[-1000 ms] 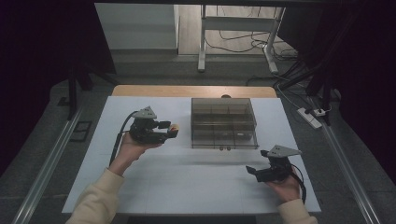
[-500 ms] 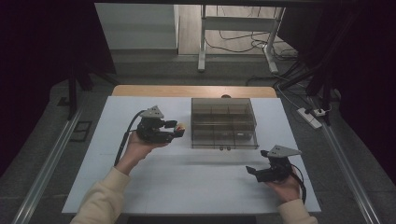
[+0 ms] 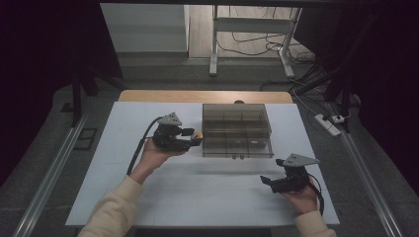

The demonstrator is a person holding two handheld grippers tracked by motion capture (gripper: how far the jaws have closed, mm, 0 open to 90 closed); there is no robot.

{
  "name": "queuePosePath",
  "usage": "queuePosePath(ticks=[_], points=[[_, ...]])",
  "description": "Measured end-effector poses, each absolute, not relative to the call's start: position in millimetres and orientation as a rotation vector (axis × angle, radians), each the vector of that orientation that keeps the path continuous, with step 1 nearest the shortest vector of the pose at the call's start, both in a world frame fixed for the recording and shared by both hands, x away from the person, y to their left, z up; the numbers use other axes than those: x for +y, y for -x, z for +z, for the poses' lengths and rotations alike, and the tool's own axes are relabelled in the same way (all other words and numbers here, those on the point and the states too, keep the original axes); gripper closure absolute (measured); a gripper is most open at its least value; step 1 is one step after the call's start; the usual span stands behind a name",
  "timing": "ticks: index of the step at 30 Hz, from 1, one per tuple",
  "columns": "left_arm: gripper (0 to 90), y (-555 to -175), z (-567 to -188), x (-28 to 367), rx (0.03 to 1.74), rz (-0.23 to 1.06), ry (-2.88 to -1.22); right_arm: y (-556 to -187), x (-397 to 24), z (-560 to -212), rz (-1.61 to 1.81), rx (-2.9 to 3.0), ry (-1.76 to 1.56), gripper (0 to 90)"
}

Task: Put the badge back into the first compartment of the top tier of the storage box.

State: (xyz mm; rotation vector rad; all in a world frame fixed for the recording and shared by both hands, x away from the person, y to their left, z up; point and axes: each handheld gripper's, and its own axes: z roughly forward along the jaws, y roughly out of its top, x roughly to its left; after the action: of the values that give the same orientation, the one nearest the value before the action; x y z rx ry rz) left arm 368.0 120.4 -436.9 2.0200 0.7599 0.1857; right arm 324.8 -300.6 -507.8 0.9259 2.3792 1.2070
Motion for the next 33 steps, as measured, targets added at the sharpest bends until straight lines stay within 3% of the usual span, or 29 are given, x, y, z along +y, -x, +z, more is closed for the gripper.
queuePosePath(ticks=[33], points=[[45.9,-386,-446,76,0.699,0.137,-2.039,-323,-303,-509,1.208,2.377,-0.943,7.3]])
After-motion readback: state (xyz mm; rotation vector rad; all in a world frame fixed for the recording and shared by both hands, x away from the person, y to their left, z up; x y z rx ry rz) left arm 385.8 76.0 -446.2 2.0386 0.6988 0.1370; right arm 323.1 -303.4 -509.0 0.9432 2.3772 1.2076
